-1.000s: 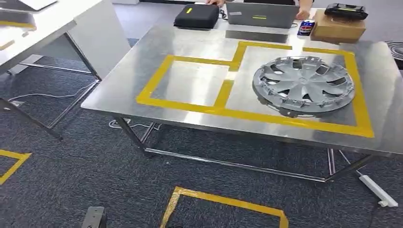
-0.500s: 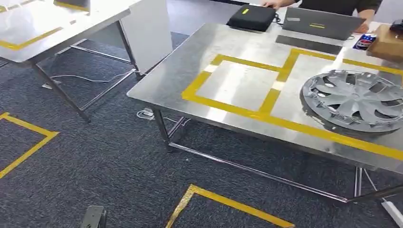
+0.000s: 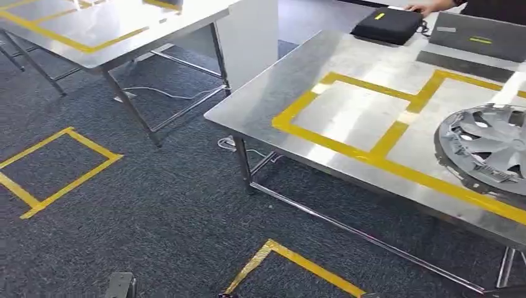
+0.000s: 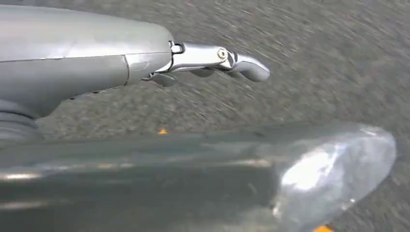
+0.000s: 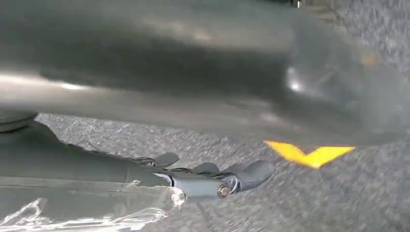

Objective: Take the parts from the cabinet and place them on the table.

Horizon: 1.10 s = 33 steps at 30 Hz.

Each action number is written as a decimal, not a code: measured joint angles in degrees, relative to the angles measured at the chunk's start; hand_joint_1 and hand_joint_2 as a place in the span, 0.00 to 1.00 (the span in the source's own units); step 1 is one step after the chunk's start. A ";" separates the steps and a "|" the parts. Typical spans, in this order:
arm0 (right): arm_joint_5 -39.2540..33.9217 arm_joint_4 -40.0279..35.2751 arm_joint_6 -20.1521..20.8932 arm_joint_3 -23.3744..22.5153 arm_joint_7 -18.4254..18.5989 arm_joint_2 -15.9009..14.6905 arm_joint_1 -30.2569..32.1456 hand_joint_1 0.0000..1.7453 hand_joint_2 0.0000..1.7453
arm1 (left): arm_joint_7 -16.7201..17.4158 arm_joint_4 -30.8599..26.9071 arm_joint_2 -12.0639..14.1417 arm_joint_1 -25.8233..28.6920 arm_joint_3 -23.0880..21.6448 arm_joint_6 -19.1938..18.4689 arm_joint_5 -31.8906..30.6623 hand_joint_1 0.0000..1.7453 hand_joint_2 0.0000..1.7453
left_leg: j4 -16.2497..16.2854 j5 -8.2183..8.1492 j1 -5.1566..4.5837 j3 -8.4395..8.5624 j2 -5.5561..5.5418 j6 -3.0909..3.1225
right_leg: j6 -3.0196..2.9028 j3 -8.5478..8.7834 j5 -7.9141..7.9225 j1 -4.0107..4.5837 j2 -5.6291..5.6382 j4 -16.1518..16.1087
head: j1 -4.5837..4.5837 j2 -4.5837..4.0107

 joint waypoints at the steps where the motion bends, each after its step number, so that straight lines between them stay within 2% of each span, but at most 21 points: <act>1: 0.15 0.00 0.26 0.02 0.00 0.13 -0.04 0.00 0.00 | 0.70 0.00 0.00 0.07 0.00 0.35 -0.26 0.00 0.00 | -4.02 2.43 0.04 2.15 0.23 0.03 | 0.10 0.11 -0.07 -0.04 -0.74 0.00 | -0.02 0.00; 2: 0.28 0.00 0.39 0.02 0.00 0.30 -0.08 0.00 0.00 | 1.24 0.00 0.00 0.09 0.00 0.59 -0.52 0.00 0.00 | -9.06 4.74 0.04 4.98 1.15 0.09 | 0.33 0.28 -0.21 -0.08 -1.38 0.00 | -0.02 0.00; 3: 0.59 0.00 0.57 0.04 0.00 0.44 -0.10 0.00 0.00 | 1.81 0.00 -0.09 0.06 0.00 0.76 -0.61 0.00 0.00 | -13.86 6.31 0.01 7.91 4.05 0.12 | 0.62 0.58 -0.38 0.01 -1.94 0.01 | -0.07 0.00; 4: 0.90 0.00 0.68 0.18 0.04 0.46 0.02 0.00 0.00 | 2.16 0.00 -0.42 -0.17 0.00 0.83 -0.65 0.00 0.00 | -16.54 5.71 -0.46 9.14 5.54 0.06 | 1.17 0.36 -0.86 0.69 -2.45 0.47 | -0.18 -0.02; 5: 1.29 0.02 0.68 0.37 0.31 0.46 0.05 0.00 0.00 | 2.38 0.00 -0.56 -0.27 0.00 0.96 -0.78 0.00 0.00 | -16.22 5.80 -0.31 8.86 4.42 1.21 | 1.45 0.30 -0.92 0.71 -3.03 0.22 | 0.04 0.00; 8: 1.66 0.02 0.72 0.50 0.59 0.48 -0.14 0.00 0.00 | 2.45 0.00 -0.87 0.40 0.02 1.48 -1.07 0.00 0.00 | -16.32 5.70 -0.48 8.72 2.49 2.18 | 2.14 1.45 -1.35 0.49 -4.90 0.01 | 0.09 0.00; 10: 1.75 0.04 0.76 0.79 0.83 0.57 -0.13 0.00 0.00 | 2.47 0.00 -1.03 0.60 0.18 1.70 -1.03 0.00 0.00 | -16.39 5.93 -0.19 8.75 1.50 2.78 | 2.67 0.18 -3.83 0.20 -0.18 3.03 | 0.46 0.00; 11: 1.75 0.07 0.83 0.90 1.05 0.57 0.04 0.00 0.00 | 2.45 0.00 -1.18 0.45 0.33 1.64 -0.74 0.00 0.00 | -16.39 5.99 -0.21 8.68 0.88 3.21 | 2.69 -2.03 -6.54 0.18 1.36 7.95 | 0.48 0.00; 13: 1.79 0.07 0.85 0.96 1.18 0.57 0.36 0.00 0.00 | 2.27 0.00 -1.33 0.38 0.59 1.81 -0.59 0.00 0.00 | -16.38 5.97 -0.36 8.66 -0.71 3.44 | 2.62 -6.87 -10.37 0.27 2.28 17.89 | 0.59 0.00; 15: 1.75 0.07 0.31 0.96 0.63 0.57 0.47 0.00 0.00 | 1.99 0.00 -1.38 0.50 0.98 2.90 -0.39 0.00 0.00 | -16.36 5.97 -0.42 8.78 -2.39 3.45 | 2.32 -7.91 -8.56 0.31 2.36 18.43 | 0.59 0.00; 17: 1.73 0.07 -0.05 0.98 0.31 0.57 0.38 0.00 0.00 | 1.72 0.00 -1.49 0.50 1.36 3.47 -0.24 0.00 0.00 | -16.31 5.99 -0.43 9.01 -4.10 3.40 | 1.94 -4.30 -3.12 0.28 3.13 9.74 | 0.59 0.00; 18: 1.70 0.07 -0.11 0.98 0.13 0.57 0.37 0.00 0.00 | 1.62 0.00 -1.57 0.48 1.40 3.54 -0.26 0.00 0.00 | -16.31 6.00 -0.39 9.13 -4.87 3.31 | 1.69 -1.84 -0.44 0.17 5.04 4.32 | 0.66 0.00; 19: 1.53 0.07 -0.31 1.01 -0.35 0.57 0.40 0.00 0.00 | 1.24 0.00 -1.73 0.43 1.44 3.69 -0.22 0.00 0.00 | -16.20 6.03 -0.55 8.99 -5.45 3.01 | 1.42 -0.81 -0.58 -0.07 8.44 1.74 | 0.63 0.00; 21: 1.31 0.07 -1.16 1.01 -1.99 0.61 0.41 0.00 0.00 | 0.08 0.00 -1.86 0.24 1.88 3.82 0.70 0.00 0.00 | -15.94 6.31 -0.20 8.30 -6.52 2.29 | 1.49 -0.68 -0.49 0.05 7.54 1.19 | 0.57 0.00; 23: 1.31 0.07 -2.73 1.01 -3.67 0.63 0.21 0.00 0.00 | -1.26 0.00 -1.88 0.42 2.79 4.02 1.48 0.00 0.00 | -16.27 6.66 0.09 7.88 -7.94 1.25 | 0.65 -0.54 -0.26 0.26 6.48 1.06 | 0.53 0.00; 24: 1.40 0.07 -3.19 1.01 -4.06 0.79 0.21 0.00 0.00 | -1.96 -0.04 -1.84 0.44 3.10 3.93 1.79 0.00 0.00 | -15.91 6.30 0.17 7.83 -7.40 1.14 | 0.25 -0.29 0.11 -0.18 5.49 0.49 | 0.55 0.00; 25: 1.51 0.07 -3.54 1.01 -4.33 0.79 0.18 0.00 0.00 | -2.74 -0.04 -1.90 0.48 3.24 3.82 1.79 0.00 0.00 | -14.26 4.88 -0.33 7.05 -3.77 0.86 | -0.01 -0.14 0.21 -0.03 4.94 0.21 | 0.25 0.00; 26: 1.79 0.07 -3.67 1.03 -4.31 0.79 0.23 0.00 0.00 | -3.04 -0.07 -1.90 0.27 3.32 3.56 1.77 0.00 0.00 | -11.05 2.84 -0.31 5.32 -2.03 0.60 | -0.09 -0.14 0.22 0.03 4.12 0.21 | -0.07 0.00; 29: 2.36 0.07 -4.07 1.05 -3.02 0.79 0.73 0.00 0.00 | -3.17 -0.07 -1.90 -0.05 3.54 2.97 0.25 0.00 0.00 | 0.60 -1.69 -0.15 -0.59 -0.26 0.07 | -0.38 -0.19 0.01 0.21 0.94 0.23 | -0.06 0.00; 31: 2.49 0.07 -3.98 1.05 -2.69 0.79 0.67 0.00 0.00 | -2.62 -0.07 -1.90 0.23 3.52 2.99 -1.51 0.00 0.00 | -2.06 1.22 0.08 0.87 0.06 -0.08 | -0.27 -0.11 -0.12 0.17 -0.66 0.24 | -0.09 0.00; 33: 2.45 0.07 -3.67 1.07 -2.43 0.79 0.56 0.00 0.00 | -2.45 -0.07 -1.99 0.24 3.43 2.91 -2.66 0.00 0.00 | -11.57 5.81 0.14 6.30 2.50 -0.07 | 0.15 0.29 -0.39 0.09 -2.01 0.24 | -0.09 0.00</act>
